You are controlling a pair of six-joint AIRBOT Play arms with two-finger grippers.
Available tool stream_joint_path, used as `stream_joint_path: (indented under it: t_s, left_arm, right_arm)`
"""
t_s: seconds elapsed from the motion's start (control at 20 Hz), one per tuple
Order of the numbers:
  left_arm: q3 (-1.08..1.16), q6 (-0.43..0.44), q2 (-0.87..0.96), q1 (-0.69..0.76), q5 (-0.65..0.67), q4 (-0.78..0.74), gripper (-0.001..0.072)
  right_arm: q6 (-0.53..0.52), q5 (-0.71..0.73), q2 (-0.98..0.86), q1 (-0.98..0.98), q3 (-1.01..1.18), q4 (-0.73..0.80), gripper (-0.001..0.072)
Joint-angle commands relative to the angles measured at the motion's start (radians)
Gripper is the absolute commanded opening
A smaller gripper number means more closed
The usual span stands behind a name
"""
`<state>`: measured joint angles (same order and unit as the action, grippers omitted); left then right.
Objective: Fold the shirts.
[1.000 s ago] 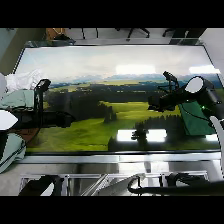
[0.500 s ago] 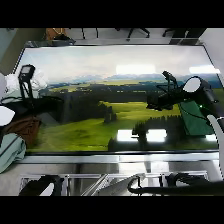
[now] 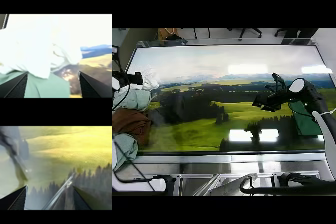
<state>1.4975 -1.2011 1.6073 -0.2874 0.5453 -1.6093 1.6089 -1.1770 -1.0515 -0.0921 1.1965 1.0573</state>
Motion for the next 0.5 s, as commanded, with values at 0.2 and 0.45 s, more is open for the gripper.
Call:
stream_joint_path:
  t_s: [0.2,0.45]
  left_arm:
    - [0.352,0.129,0.527,-0.038,-0.071,-0.023,0.0693]
    - [0.49,0.127,0.683,-0.04,-0.063,-0.021,0.0536]
  right_arm:
    - [0.0,0.003,-0.035,-0.001,0.0,0.0,0.0623]
    - [0.0,0.003,-0.036,-0.001,0.0,0.0,0.0623]
